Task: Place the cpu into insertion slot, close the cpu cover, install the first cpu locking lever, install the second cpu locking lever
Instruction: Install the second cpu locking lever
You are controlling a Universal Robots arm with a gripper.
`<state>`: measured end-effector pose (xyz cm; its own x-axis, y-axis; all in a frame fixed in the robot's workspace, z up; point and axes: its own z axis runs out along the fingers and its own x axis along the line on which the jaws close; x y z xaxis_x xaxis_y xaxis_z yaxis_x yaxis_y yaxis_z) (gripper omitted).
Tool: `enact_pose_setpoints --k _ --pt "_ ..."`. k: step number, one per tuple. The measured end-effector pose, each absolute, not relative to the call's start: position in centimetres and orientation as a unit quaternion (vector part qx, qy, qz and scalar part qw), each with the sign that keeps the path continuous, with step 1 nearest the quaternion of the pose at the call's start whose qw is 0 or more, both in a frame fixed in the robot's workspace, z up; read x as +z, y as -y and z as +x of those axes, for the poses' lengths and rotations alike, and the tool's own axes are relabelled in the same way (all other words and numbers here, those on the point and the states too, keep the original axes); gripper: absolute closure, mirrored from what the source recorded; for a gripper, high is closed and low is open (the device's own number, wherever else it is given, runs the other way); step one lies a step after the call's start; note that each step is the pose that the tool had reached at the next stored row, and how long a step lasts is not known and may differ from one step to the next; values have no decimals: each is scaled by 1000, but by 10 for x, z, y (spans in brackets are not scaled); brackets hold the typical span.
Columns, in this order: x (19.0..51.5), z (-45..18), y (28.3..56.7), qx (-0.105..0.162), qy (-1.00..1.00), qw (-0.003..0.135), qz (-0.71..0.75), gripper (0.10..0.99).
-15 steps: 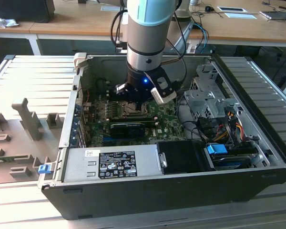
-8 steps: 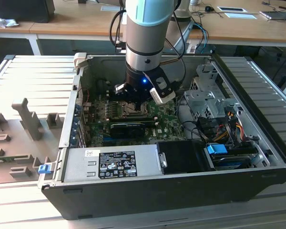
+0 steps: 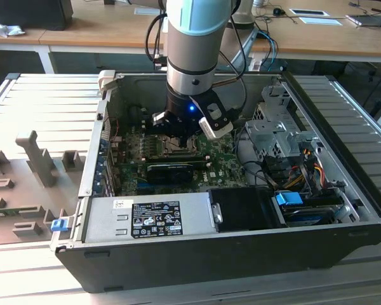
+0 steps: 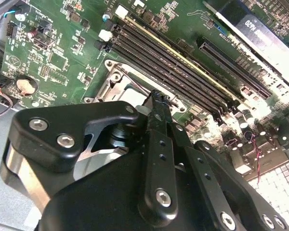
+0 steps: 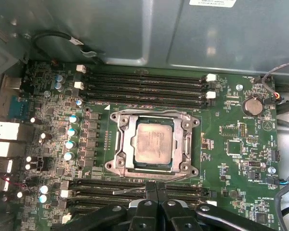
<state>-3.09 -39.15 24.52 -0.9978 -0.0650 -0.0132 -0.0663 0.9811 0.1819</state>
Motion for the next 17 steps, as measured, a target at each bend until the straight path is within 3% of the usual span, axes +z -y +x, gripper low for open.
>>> enact_pose_setpoints --k 17 --pt "245 -38 392 92 -995 4 -33 984"
